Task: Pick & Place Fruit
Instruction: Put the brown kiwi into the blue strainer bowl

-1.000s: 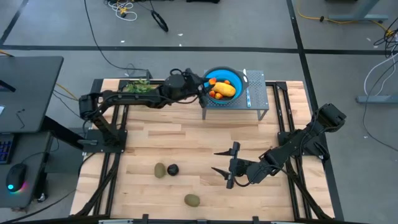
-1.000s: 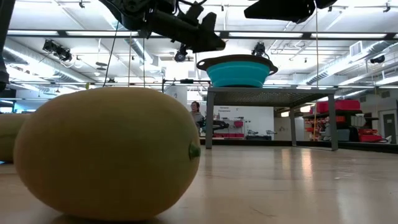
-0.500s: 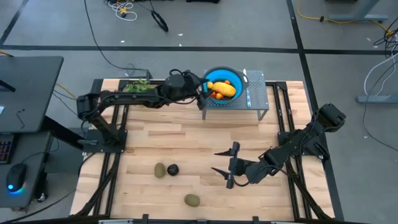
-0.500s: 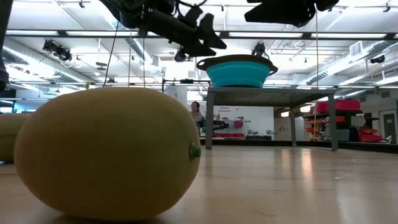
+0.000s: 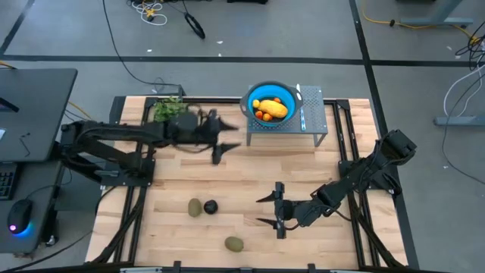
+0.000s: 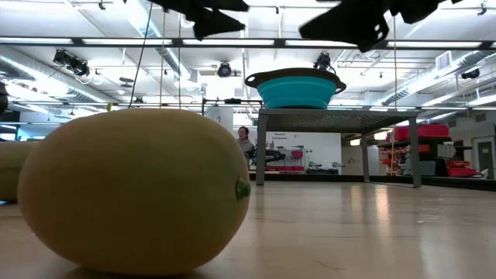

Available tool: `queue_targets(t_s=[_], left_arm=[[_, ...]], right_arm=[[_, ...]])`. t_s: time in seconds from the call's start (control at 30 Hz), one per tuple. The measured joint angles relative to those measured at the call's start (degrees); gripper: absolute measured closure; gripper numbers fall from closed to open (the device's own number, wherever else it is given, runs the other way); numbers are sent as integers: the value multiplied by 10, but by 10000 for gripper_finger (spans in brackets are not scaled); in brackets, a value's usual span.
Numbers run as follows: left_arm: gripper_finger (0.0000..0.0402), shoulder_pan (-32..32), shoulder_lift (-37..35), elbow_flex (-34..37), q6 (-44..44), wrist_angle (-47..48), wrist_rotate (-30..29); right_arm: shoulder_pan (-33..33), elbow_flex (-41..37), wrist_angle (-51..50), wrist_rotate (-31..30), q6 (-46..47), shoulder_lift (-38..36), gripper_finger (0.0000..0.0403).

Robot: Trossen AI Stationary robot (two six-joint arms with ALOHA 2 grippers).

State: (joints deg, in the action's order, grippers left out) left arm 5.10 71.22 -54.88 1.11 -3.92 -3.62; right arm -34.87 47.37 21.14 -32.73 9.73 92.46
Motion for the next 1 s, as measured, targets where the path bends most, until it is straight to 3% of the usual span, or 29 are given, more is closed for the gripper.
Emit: queue_targets(t_s=[0.2,0.33,0.47,0.63,1.0], left_arm=[[140,-85,-60,95,52,4,-43],[140,-133,-96,149,90,26,-103],[141,-175,-116,197,118,21,-188],[141,-208,-120,262,131,-55,-256],[141,-218,-121,338,167,-180,-315]], right_arm=[[12,0,92,15,-28,43,121],[20,0,138,24,-44,68,121],[26,2,192,76,-63,89,121],[25,38,180,118,-62,107,121],[10,97,122,148,-16,168,104]])
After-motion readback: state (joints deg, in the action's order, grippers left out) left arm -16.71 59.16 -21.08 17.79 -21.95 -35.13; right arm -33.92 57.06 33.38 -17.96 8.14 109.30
